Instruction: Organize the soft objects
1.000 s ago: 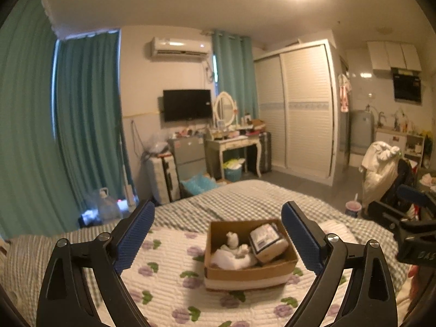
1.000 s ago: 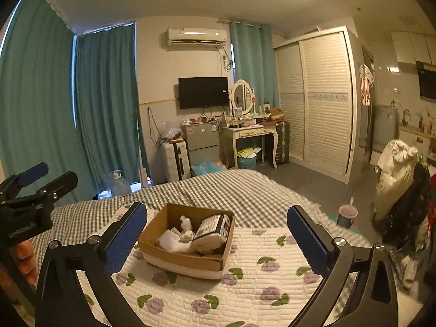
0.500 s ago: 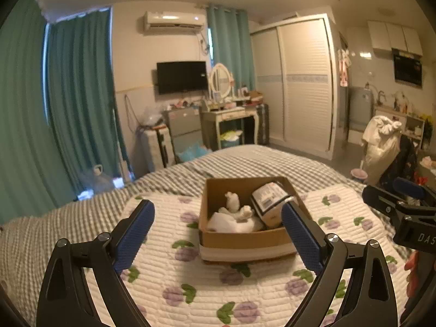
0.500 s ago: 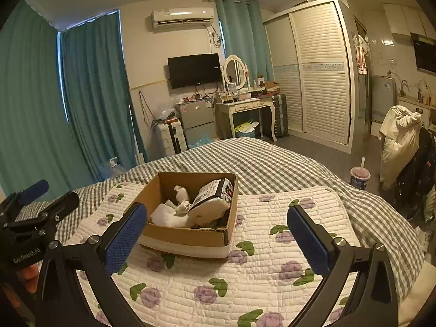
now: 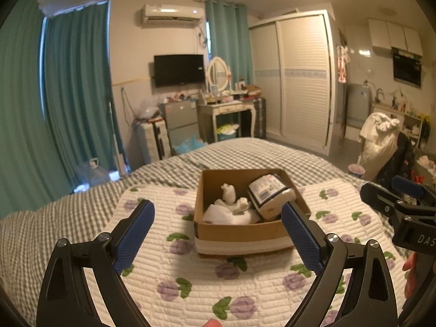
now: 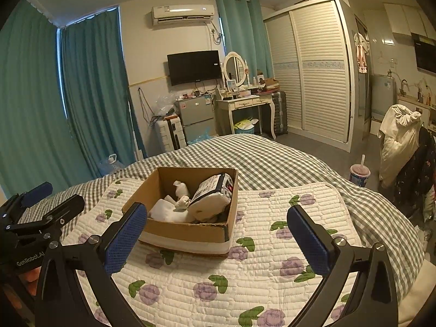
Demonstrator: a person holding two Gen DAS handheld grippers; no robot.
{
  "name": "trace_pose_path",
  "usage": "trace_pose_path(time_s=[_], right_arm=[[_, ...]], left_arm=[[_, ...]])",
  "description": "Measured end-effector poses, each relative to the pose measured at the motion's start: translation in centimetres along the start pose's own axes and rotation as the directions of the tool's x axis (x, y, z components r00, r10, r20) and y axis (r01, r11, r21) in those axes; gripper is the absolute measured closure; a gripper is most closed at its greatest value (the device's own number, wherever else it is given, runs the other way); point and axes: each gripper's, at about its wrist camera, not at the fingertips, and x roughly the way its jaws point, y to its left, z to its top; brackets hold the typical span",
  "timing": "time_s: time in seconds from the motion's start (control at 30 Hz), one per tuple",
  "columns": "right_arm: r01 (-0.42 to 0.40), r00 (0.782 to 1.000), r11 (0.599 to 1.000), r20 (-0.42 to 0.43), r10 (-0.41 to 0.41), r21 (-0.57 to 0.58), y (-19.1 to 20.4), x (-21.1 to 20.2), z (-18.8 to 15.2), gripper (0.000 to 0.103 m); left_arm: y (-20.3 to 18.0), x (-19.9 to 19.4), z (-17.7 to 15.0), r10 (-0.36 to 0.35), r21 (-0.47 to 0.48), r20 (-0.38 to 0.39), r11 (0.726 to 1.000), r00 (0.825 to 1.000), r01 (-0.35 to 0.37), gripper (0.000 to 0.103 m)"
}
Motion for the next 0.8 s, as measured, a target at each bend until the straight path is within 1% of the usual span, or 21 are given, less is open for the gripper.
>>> trace_pose_path(time_s=[0.37, 0.8], right_arm=[[0.007, 1.0, 1.0, -0.004, -0.007, -0.011, 0.25, -0.42, -0.02, 0.0], [0.013, 1.0, 1.0, -0.012, -0.013, -0.016, 0.23, -0.46, -0.05, 0.0]], left_arm=[[0.2, 0.11, 0.04, -0.003, -0.009, -0.002, 1.0, 1.0, 0.003, 0.007], [0.13, -0.13, 0.23, -0.002, 0.007, 0.01, 1.0, 1.0, 0.002, 0.007]])
